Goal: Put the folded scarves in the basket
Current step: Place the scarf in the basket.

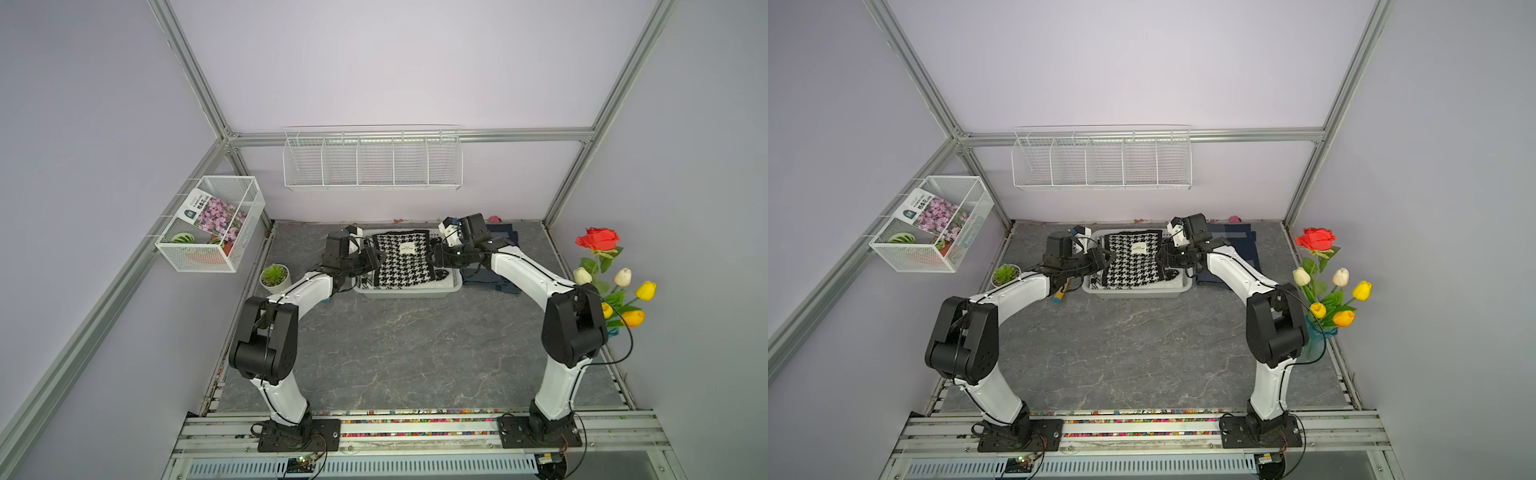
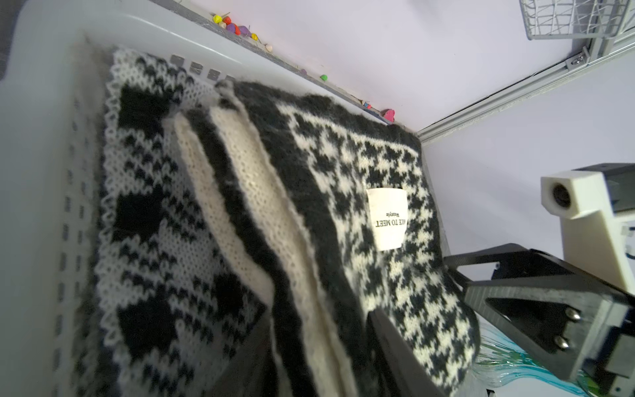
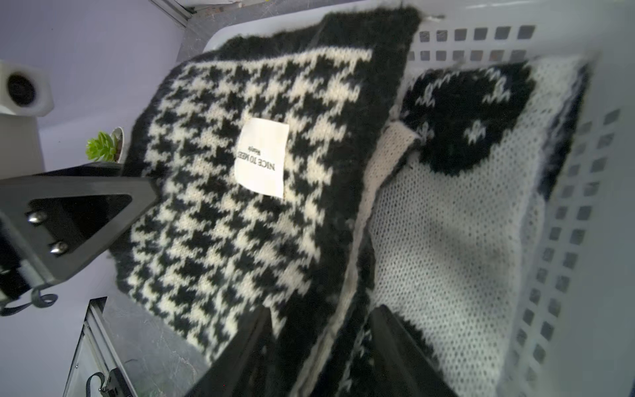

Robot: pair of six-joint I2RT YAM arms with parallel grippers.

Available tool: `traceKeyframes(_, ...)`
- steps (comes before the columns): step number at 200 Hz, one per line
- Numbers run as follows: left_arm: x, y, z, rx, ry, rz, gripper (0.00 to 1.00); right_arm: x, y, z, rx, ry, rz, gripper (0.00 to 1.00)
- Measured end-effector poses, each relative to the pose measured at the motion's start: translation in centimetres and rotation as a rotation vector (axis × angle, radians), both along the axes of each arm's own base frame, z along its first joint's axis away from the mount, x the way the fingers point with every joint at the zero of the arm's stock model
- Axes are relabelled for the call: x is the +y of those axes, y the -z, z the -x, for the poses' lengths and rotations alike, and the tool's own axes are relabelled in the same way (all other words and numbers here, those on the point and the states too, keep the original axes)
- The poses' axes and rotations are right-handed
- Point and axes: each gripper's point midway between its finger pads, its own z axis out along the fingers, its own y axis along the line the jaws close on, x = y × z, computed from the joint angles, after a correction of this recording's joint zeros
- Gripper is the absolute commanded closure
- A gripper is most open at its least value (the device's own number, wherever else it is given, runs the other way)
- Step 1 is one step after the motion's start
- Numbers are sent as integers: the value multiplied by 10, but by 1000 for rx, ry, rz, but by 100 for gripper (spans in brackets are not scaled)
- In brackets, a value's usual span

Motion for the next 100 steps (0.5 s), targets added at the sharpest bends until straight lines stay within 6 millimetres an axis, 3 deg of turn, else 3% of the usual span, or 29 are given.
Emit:
traceKeyframes(28,1,-2,3,-8,0,3,44,26,-16,13,-48,-56,-6,48)
traceKeyframes(38,1,-5,3,-12,-1,6,20,37,-18,19,-56,-83,-9,48)
traceKeyframes(42,1,-7,3,-22,3,6,18,41,-19,21,-58,-92,-11,48)
traceKeyframes(52,1,-11,5,-30,0,13,18,51,-20,26,-60,-116,-18,48)
traceKeyframes(78,3,-20,12,-58,10,18,33,66,-21,19,-62,-145,-37,49)
traceKeyframes(100,3,-19,13,-61,12,17,36,70,-2,8,-37,-144,-22,50)
